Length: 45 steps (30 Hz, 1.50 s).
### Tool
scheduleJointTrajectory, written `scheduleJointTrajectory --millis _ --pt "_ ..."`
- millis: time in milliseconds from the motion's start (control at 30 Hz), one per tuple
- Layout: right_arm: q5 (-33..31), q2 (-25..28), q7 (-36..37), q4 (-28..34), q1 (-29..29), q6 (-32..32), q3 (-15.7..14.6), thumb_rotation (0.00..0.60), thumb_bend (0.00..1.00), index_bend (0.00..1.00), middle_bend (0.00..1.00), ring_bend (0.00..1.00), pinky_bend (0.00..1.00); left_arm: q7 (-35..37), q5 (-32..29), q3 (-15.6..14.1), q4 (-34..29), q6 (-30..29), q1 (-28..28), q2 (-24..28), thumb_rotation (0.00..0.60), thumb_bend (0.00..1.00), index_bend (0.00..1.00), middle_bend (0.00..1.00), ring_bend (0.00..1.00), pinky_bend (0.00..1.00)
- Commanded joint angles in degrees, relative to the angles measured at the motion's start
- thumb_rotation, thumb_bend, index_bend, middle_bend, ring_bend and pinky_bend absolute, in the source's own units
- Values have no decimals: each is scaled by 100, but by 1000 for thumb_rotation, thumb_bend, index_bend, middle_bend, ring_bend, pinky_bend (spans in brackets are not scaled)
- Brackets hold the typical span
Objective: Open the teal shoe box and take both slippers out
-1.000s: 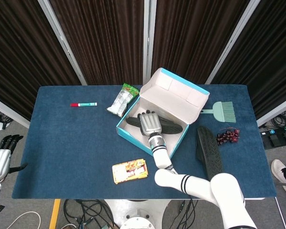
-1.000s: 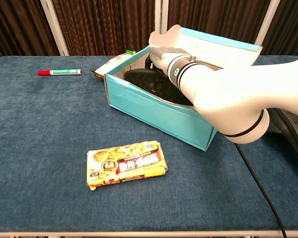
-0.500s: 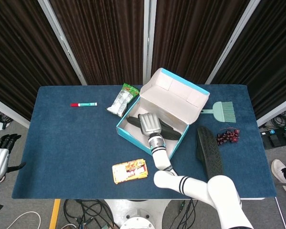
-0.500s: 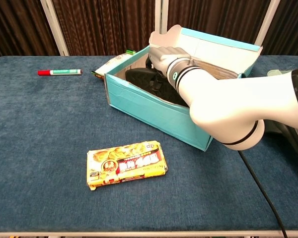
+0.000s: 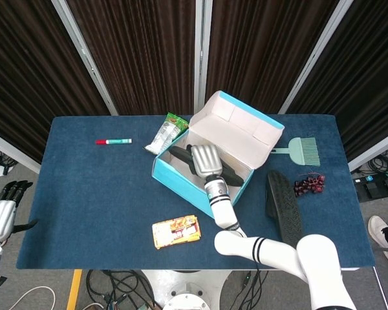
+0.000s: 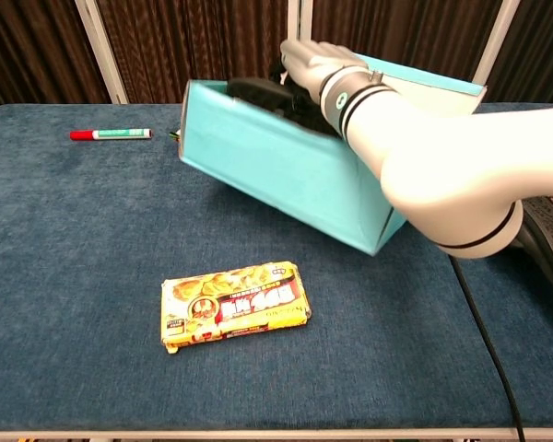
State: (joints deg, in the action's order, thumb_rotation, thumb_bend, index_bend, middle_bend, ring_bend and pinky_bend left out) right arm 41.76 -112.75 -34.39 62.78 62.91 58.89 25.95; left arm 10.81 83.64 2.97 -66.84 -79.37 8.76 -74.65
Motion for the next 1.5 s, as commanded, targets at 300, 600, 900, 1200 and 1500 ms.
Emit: scheduleJointTrajectory --millis 300,600,900,1200,1500 --pt "340 285 -257 327 -50 241 -161 600 568 828 703 548 660 -63 22 -19 -87 -3 6 18 600 109 150 125 100 356" --pt "234 174 -259 84 -44 -117 -270 600 574 845 712 556 667 -43 -6 -23 -59 29 0 25 600 109 150 125 99 356" --pt "78 378 -77 301 -102 -623 -311 600 580 859 719 564 673 -16 3 -18 -34 35 18 -4 600 109 149 125 100 356" --pt "-13 700 132 432 -96 -1357 -553 600 581 875 727 565 676 -56 1 -11 -58 42 35 -1 600 110 150 125 100 356" --pt "651 914 938 566 -173 -1531 -597 600 585 892 739 578 680 -62 -6 -15 -32 60 41 -23 600 110 150 125 100 356"
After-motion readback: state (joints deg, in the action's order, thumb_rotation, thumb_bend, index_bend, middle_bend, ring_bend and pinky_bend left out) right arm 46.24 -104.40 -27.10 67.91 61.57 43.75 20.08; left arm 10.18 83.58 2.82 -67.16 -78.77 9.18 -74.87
